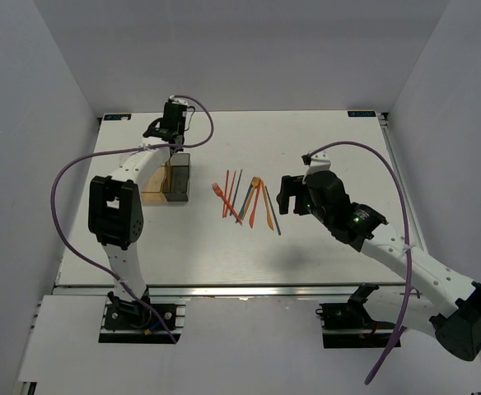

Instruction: Sort the eating utensils into containers

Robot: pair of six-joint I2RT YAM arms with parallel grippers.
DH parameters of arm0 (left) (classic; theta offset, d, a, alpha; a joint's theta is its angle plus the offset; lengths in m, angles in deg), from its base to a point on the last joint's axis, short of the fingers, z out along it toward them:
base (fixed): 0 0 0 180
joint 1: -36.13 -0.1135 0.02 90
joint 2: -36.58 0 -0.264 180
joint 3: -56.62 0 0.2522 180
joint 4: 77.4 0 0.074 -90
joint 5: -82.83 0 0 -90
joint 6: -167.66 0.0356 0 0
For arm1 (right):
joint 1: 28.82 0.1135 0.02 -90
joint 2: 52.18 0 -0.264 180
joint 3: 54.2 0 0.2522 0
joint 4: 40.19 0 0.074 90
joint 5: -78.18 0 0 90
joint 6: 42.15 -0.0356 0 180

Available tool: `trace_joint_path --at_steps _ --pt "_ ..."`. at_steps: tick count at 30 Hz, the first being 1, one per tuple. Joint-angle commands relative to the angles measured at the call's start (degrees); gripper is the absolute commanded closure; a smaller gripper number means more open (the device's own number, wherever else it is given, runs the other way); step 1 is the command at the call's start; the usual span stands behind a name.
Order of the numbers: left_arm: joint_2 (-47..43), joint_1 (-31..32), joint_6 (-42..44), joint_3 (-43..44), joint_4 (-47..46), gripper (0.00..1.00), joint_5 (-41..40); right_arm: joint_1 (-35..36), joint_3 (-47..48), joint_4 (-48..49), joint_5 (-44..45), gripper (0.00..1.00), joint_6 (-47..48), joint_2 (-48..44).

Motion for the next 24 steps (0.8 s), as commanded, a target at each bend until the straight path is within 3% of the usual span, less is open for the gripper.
trace_joint_path --at_steps 1,24 --pt "-1.3 0.4 0.5 -2.3 -3.6 1.00 1.5 -0.2 -0.5 2.8 -1.0 0.11 0.7 0.2" --pt "2.0 1.3 1.0 -6.8 -5.4 0.93 0.3 -1.2 -0.8 5.5 -2.8 0.11 0.7 5.1"
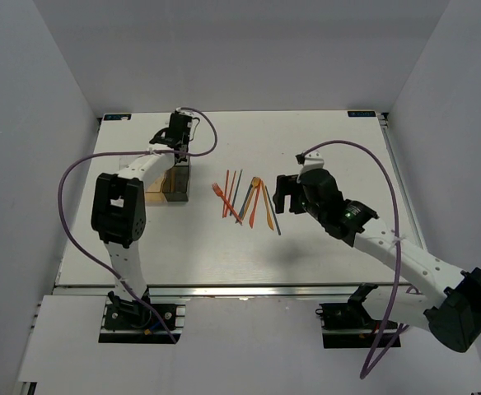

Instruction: Sort the eating utensils into containers

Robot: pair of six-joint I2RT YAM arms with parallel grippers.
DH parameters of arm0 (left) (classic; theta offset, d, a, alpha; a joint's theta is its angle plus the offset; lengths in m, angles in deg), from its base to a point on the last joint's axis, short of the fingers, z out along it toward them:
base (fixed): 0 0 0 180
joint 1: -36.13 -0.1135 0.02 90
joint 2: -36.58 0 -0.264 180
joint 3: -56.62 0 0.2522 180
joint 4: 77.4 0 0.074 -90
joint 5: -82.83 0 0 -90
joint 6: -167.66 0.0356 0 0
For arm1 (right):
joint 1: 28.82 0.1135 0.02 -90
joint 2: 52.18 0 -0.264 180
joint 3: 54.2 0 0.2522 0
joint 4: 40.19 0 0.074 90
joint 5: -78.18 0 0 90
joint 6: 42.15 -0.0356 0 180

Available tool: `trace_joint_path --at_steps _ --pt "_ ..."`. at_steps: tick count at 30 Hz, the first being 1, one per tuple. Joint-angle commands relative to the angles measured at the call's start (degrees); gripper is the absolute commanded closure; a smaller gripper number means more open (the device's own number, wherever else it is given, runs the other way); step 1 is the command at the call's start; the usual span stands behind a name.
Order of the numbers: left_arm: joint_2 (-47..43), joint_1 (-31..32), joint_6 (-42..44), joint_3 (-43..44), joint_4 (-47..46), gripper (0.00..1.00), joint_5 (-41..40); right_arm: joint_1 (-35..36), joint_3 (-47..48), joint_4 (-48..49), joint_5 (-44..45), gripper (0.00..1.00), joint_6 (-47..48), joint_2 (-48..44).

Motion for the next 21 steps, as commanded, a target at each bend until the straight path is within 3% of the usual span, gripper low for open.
trace_joint_path --at_steps 1,10,14,21 --pt "0.9 0.4 0.4 -0.5 -0.6 0.93 -0.6 -0.7 -0.2 2.9 -1.2 0.11 0.5 2.2" --pt "2.0 0.7 -0.5 0.3 0.5 0.71 -1.3 -1.5 2.8 2.9 -2.2 0.11 -0.3 12.4" --pt "-0.7 0.8 -1.2 0.4 0.4 0.49 -1.9 -1.5 5.6 2.7 -2.2 0.11 -1.2 17.4" --pt "-6.4 1.3 -2.9 2.7 2.0 0.38 -1.4 -1.5 10.5 2.1 -2.6 0.11 -2.1 23.5"
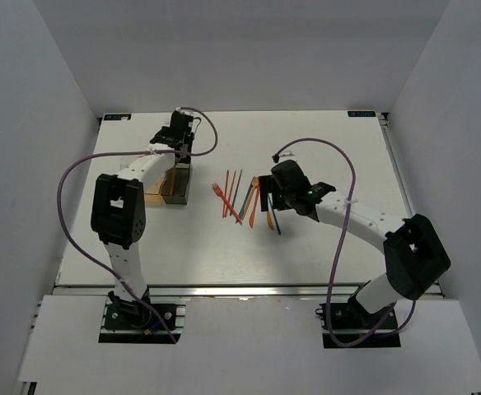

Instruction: Sort the eating utensils into containers

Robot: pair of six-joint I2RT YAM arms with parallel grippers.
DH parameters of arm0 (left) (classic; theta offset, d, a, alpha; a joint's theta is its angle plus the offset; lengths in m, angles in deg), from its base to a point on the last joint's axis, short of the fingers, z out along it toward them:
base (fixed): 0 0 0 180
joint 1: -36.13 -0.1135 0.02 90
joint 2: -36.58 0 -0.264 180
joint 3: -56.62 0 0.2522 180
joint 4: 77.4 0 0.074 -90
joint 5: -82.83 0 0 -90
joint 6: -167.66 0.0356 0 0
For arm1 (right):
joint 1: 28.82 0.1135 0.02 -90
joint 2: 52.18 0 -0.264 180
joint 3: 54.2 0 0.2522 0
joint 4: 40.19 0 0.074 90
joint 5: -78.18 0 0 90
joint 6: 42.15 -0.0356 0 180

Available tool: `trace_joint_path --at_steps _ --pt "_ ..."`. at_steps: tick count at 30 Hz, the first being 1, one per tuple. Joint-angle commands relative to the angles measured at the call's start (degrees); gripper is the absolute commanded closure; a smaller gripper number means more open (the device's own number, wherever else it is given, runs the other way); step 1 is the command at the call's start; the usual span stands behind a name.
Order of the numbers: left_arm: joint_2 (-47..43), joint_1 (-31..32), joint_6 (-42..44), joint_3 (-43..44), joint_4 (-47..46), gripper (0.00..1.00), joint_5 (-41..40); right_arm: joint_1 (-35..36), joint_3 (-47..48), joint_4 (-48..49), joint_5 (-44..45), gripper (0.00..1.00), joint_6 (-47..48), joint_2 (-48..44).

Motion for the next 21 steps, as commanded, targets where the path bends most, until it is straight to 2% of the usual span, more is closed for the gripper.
trace_joint_path --at_steps 1,2,3,4,6,9,12,13,14,16,17,19,21 --pt "-7.3 1.0 -1.5 3.3 0.9 0.37 -0.5 -0.2 4.8 0.4 0.0 0.12 -1.2 2.5" --pt "-8.8 1.6 -1.5 3.5 1.4 0.34 -0.9 -0.2 5.5 0.2 0.2 0.13 -1.5 3.4" --pt "-9.6 1.9 -3.8 3.8 2.5 0.06 -1.6 -0.2 7.2 0.0 0.3 0.14 -2.2 4.3" --pt "-10.5 2.1 -4.7 4.7 3.4 0.02 -2.3 -0.1 8.2 -1.0 0.6 0.17 -2.6 6.4" --pt "-13.3 2.2 -8.3 5.6 7.1 0.02 -5.0 0.1 11.0 -2.0 2.3 0.21 -3.4 8.6" --pt "-19.0 2.1 -13.5 5.3 12.1 0.02 -10.7 0.3 13.1 -2.7 3.4 0.38 -3.9 12.7" --pt "-25.1 1.7 -16.3 -0.1 13.6 0.02 -11.4 0.6 15.3 -2.1 3.1 0.55 -4.7 15.9" --pt "-30.1 1.6 -16.3 -2.6 12.8 0.02 -10.4 0.9 16.3 -1.9 3.2 0.76 -5.0 17.3" --pt "-32.7 1.5 -16.4 -7.9 11.1 0.02 -9.2 1.0 16.8 -1.0 3.7 0.83 -5.4 17.9" --pt "-39.2 1.5 -16.4 -13.0 9.5 0.02 -8.0 1.3 18.6 -0.6 4.2 0.84 -5.8 20.2" --pt "-41.2 1.5 -16.6 -18.1 8.7 0.02 -8.3 1.3 19.6 -0.6 4.4 0.84 -6.3 21.1" --pt "-46.3 1.5 -16.9 -22.8 6.0 0.02 -10.3 1.4 21.6 -2.0 4.5 0.84 -6.8 24.2" --pt "-48.7 1.4 -17.0 -27.3 4.6 0.02 -11.6 1.9 23.9 -2.5 4.8 0.84 -7.7 26.3"
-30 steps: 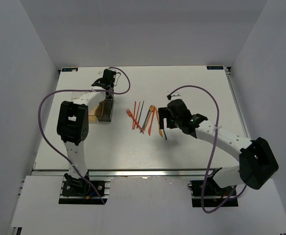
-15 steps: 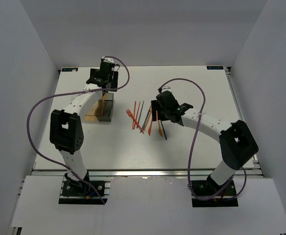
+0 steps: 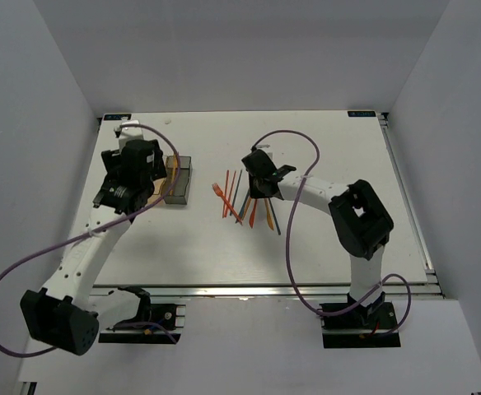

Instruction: Sort the eating utensils into containers

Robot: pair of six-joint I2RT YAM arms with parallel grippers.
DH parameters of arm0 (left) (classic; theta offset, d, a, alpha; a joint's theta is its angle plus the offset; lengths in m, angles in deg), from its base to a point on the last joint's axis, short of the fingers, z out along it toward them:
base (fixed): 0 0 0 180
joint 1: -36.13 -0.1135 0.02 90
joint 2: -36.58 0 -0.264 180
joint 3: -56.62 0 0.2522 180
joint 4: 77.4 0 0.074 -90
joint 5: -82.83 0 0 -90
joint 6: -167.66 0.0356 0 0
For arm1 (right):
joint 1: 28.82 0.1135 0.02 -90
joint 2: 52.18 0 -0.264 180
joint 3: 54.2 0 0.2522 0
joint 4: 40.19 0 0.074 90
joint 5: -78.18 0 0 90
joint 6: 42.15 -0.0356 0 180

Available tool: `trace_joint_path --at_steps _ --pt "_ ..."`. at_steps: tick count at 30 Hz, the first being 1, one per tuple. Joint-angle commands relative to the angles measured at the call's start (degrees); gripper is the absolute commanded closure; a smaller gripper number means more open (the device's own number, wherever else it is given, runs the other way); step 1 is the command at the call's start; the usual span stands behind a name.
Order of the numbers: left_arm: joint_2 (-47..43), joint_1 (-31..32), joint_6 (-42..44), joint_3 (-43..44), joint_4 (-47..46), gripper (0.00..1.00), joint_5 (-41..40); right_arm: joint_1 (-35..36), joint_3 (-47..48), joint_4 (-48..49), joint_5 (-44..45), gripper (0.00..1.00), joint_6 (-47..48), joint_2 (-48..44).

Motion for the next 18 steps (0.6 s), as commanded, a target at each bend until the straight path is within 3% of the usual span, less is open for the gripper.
trace_joint_path --at_steps 1,9,18 --pt "-2.7 -0.3 -1.3 -5.8 -2.0 0.02 -1.9 0.8 4.7 -0.6 1.7 0.84 -2.3 2.5" --pt "-8.0 -0.2 -2.8 -12.4 -4.3 0.02 3.2 1.7 10.3 -3.2 4.2 0.79 -5.6 8.0" --pt "-8.5 -0.3 -2.7 -12.8 -4.5 0.02 5.5 2.2 10.4 -4.4 6.0 0.79 -7.2 9.3"
